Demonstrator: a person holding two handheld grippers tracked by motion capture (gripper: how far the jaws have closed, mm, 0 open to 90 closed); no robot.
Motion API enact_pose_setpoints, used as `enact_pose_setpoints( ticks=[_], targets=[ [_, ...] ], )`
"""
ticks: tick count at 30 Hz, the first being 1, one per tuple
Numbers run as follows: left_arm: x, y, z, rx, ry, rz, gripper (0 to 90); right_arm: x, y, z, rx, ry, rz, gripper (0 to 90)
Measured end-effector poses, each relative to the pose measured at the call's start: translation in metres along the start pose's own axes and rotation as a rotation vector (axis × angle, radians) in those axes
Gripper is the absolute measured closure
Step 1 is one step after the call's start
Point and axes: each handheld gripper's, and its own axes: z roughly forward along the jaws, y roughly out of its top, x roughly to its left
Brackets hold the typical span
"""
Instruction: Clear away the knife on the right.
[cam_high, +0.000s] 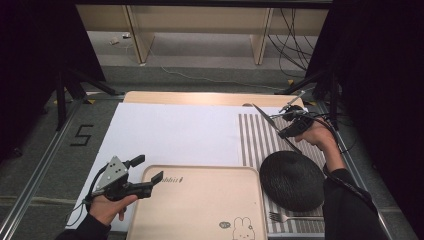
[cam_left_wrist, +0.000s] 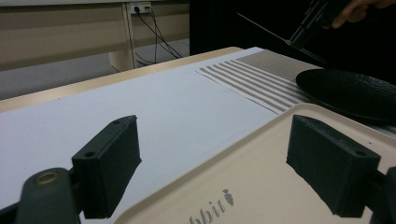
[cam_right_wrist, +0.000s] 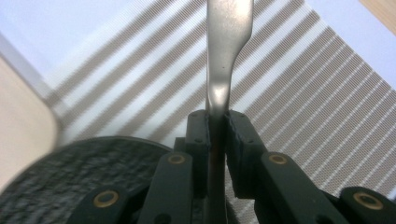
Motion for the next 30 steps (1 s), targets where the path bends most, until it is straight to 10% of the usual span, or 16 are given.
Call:
enact_pose_setpoints(
  ticks=[30],
  targets=[
    [0.001, 0.0, 0.0, 0.001, 0.005, -0.001, 16.6, 0.09, -0.019, -0.032, -0.295, 0.181, 0.004, 80.6]
  ],
)
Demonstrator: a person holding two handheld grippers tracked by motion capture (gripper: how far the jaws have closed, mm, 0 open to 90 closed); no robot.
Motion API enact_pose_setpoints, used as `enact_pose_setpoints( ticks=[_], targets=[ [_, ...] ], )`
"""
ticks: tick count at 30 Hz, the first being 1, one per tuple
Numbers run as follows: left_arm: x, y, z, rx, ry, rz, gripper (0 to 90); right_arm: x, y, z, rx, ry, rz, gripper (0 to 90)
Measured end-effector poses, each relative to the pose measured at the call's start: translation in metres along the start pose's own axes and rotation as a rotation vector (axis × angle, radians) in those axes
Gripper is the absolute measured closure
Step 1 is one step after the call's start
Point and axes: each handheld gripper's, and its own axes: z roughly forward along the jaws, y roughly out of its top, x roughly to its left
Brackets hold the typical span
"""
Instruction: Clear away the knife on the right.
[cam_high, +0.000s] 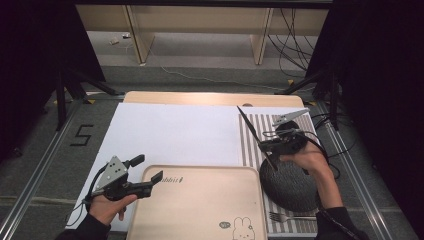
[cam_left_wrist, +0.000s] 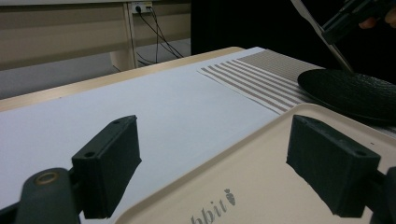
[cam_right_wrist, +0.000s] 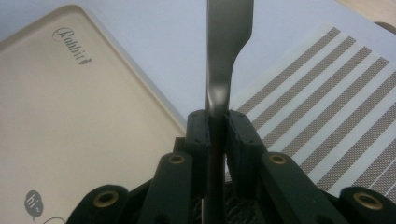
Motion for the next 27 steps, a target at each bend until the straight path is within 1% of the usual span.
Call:
enact_pose_setpoints(
  ticks=[1, 3, 4, 7, 8, 10, 11, 13, 21, 25, 27],
  targets=[
    [0.0, 0.0, 0.0, -0.002, 0.001, 0.0, 16.6, 0.003, 0.0, 0.0, 0.0, 0.002, -0.003, 80.6],
    [0.0, 0.0, 0.0, -0.002, 0.002, 0.0, 16.6, 0.009, -0.002, 0.001, -0.005, 0.021, -0.008, 80.6],
    [0.0, 0.0, 0.0, -0.002, 0.002, 0.0, 16.6, 0.011, -0.002, 0.001, -0.009, 0.028, -0.003, 80.6],
    [0.0, 0.0, -0.001, -0.002, 0.002, 0.001, 16.6, 0.017, -0.003, 0.002, -0.013, 0.033, -0.006, 80.6],
    [0.0, 0.0, -0.001, -0.003, 0.003, 0.001, 16.6, 0.019, -0.003, 0.002, -0.015, 0.036, 0.001, 80.6],
    [0.0, 0.0, -0.001, -0.003, 0.004, 0.0, 16.6, 0.021, -0.005, 0.002, -0.036, 0.059, 0.009, 80.6],
    [0.0, 0.0, -0.001, -0.004, 0.005, -0.001, 16.6, 0.023, -0.006, 0.003, -0.032, 0.06, 0.016, 80.7],
    [0.0, 0.0, -0.001, -0.003, 0.006, -0.001, 16.6, 0.027, -0.007, 0.004, -0.02, 0.053, 0.011, 80.6],
    [0.0, 0.0, -0.001, -0.004, 0.006, 0.0, 16.6, 0.046, -0.012, 0.007, -0.005, 0.076, 0.001, 80.6],
    [0.0, 0.0, -0.001, -0.006, 0.006, -0.001, 16.6, 0.055, -0.014, 0.008, -0.011, 0.107, 0.013, 80.6],
    [0.0, 0.0, -0.001, -0.005, 0.005, 0.001, 16.6, 0.059, -0.015, 0.008, -0.007, 0.107, 0.015, 80.6]
  ],
)
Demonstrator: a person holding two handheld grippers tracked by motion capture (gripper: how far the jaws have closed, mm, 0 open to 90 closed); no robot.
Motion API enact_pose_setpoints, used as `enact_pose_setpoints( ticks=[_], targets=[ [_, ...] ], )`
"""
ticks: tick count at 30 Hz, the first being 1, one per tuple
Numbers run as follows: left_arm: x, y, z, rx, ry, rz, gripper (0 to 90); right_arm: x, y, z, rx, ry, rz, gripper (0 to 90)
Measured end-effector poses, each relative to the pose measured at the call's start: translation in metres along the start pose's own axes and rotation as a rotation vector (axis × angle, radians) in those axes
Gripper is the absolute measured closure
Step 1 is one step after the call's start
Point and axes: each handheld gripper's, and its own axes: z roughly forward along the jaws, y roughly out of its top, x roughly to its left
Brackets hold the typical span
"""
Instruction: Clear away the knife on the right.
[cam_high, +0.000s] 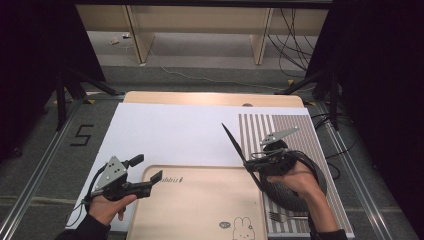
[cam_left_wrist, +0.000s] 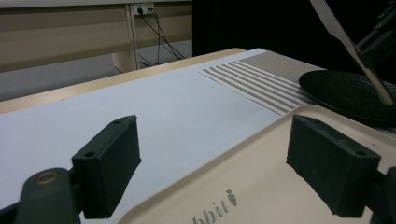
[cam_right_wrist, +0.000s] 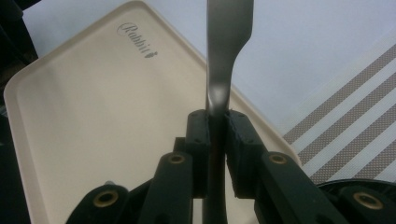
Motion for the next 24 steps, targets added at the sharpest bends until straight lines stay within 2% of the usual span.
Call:
enact_pose_setpoints(
  ticks=[11, 15, 24],
  targets=[
    [0.0, 0.0, 0.0, -0.005, 0.001, 0.001, 16.6, 0.021, -0.013, 0.002, 0.011, 0.021, 0.013, 80.6],
    [0.0, 0.0, 0.0, -0.006, 0.001, 0.002, 16.5, 0.029, -0.019, 0.006, 0.019, 0.036, 0.027, 80.6],
    [0.0, 0.001, -0.002, -0.014, 0.005, 0.001, 16.2, 0.046, -0.024, 0.017, 0.045, 0.063, 0.018, 80.6]
  ],
)
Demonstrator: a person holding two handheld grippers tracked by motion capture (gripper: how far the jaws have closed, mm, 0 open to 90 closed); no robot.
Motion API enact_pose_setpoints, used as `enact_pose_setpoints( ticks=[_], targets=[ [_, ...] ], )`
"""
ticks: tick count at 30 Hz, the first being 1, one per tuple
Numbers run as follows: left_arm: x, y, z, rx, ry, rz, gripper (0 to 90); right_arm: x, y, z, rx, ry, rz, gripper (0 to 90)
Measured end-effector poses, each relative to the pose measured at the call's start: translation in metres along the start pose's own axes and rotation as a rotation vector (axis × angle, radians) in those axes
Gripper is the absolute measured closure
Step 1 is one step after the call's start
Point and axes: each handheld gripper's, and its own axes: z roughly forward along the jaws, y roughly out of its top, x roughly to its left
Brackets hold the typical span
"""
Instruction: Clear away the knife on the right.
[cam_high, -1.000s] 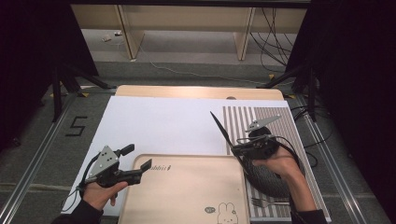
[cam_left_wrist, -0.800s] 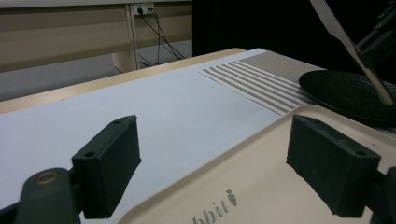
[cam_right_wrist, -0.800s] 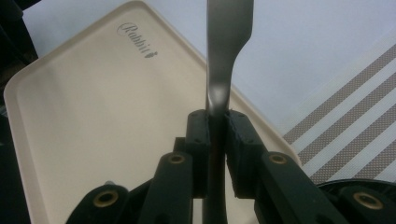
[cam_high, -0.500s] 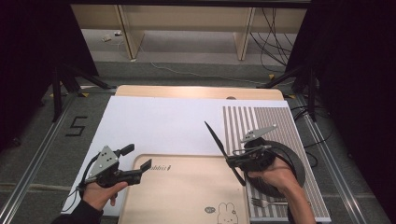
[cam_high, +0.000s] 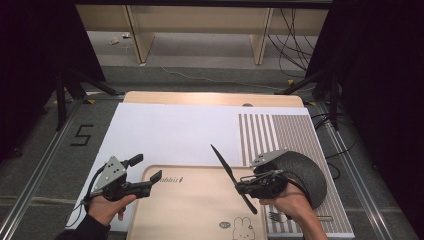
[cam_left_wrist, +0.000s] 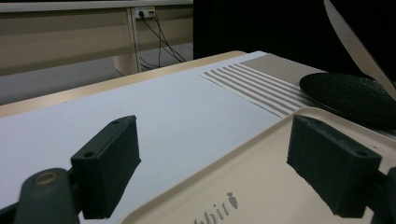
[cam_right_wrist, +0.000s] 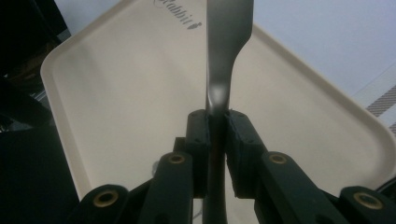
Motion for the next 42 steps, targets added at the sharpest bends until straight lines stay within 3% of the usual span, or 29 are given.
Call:
enact_pose_setpoints(
  ticks=[19, 34, 42],
  targets=[
    [0.0, 0.0, -0.002, -0.012, -0.003, 0.004, 16.2, 0.019, -0.015, 0.017, 0.086, 0.008, 0.013, 80.6],
    [-0.001, 0.001, -0.002, -0.016, -0.005, 0.007, 16.2, 0.03, -0.022, 0.022, 0.139, -0.011, 0.005, 80.6],
    [-0.001, 0.0, -0.002, -0.014, -0.005, 0.011, 16.2, 0.033, -0.025, 0.029, 0.205, -0.039, -0.018, 80.6]
  ],
)
